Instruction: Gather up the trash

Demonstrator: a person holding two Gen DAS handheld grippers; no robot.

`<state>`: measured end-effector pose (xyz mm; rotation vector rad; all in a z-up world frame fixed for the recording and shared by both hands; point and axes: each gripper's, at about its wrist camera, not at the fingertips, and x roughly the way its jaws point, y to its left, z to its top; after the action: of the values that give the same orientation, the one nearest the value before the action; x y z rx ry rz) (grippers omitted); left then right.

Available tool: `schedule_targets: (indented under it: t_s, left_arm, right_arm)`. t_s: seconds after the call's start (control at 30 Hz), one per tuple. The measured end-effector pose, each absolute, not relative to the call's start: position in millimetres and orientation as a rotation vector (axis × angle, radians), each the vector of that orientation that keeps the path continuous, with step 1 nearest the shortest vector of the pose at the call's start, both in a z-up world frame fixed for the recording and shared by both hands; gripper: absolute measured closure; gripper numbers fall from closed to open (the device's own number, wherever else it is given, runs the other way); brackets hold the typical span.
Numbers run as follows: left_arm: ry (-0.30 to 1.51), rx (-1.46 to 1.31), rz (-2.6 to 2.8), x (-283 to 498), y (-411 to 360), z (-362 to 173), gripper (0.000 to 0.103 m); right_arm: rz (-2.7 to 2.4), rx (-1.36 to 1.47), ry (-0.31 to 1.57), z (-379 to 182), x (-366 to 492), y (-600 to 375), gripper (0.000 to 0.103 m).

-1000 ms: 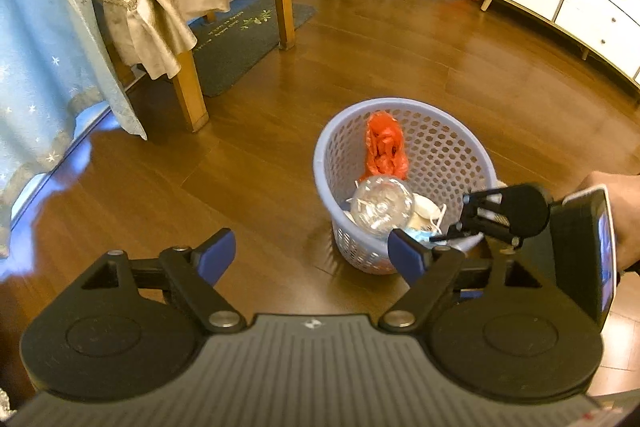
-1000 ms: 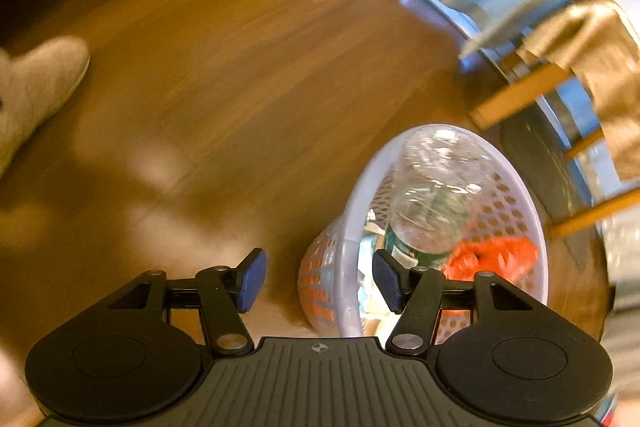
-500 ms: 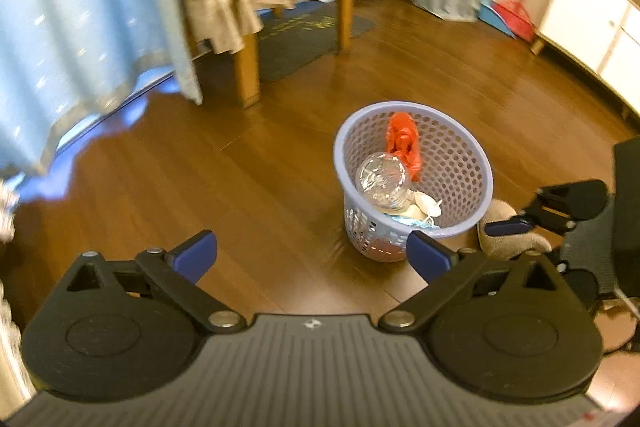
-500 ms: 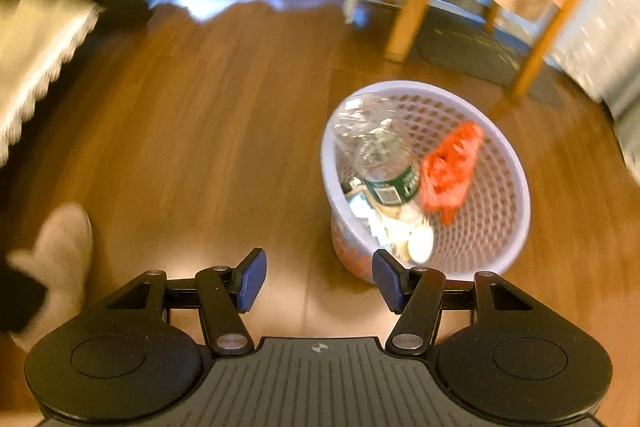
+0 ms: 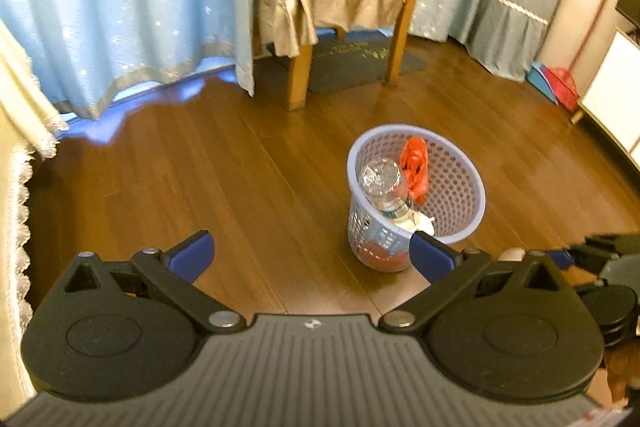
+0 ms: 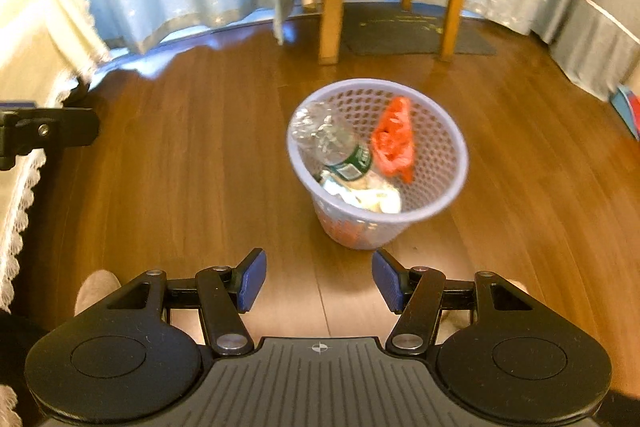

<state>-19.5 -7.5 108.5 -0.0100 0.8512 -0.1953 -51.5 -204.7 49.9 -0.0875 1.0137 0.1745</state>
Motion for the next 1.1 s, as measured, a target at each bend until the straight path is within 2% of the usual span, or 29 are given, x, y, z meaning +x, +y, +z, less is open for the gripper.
schedule_targets:
  t_s: [0.43,1.1]
  left_arm:
    - [0.848,-0.007,-0.128,-64,-25,127,0.001]
    - [0.954,-0.074,-0.053,-71,6,76,0.001]
  right_arm:
    - [0.128,-0.036,0.959,96,-88,-212,0.047]
    - [0.162,-0.059,1.023,67,-91,-185,0.047]
